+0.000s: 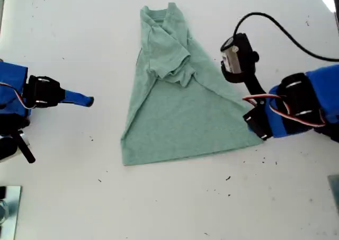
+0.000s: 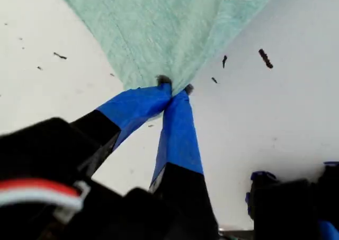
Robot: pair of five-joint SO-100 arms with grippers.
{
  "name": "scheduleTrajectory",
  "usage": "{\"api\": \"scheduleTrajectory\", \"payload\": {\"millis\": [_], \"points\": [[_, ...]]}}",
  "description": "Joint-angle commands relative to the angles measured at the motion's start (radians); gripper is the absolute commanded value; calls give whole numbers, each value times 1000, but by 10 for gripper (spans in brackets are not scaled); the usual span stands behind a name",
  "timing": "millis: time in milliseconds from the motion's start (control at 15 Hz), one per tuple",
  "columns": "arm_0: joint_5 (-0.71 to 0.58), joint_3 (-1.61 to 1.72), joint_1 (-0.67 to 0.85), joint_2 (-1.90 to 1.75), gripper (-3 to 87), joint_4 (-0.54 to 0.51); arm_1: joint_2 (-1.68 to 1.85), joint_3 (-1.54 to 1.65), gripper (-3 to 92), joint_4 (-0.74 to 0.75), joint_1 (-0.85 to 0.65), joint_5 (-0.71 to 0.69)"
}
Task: Fold t shirt
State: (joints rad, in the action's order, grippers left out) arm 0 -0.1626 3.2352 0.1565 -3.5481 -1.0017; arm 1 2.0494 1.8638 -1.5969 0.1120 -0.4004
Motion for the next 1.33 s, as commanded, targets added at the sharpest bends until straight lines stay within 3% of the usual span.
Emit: {"api": "scheduleTrajectory", "payload": {"millis": [0,267,533,600,800,933,1000,1133,1267], "points": [[-14,14,-9,-8,-2,-5,-80,-336,-7,-132,-8,-58],[-14,14,-11,-8,-2,-5,-460,-706,-7,-117,-21,-78],[-14,14,-11,-9,-2,-6,-684,-678,19,153,-29,-44],[-15,14,-11,-9,-2,-6,-746,-684,223,207,-14,-26],[-17,14,-14,-9,-2,-6,-644,-759,339,49,0,-35],[-17,14,-11,-9,-2,-6,-396,-643,252,-86,-17,-34],[-17,14,-9,-11,-2,-6,-242,-472,187,-74,-48,-41],[-17,14,-5,-12,-2,-6,124,57,33,143,-132,-69],[-17,14,-5,-12,-2,-6,566,643,25,416,-213,-103]]}}
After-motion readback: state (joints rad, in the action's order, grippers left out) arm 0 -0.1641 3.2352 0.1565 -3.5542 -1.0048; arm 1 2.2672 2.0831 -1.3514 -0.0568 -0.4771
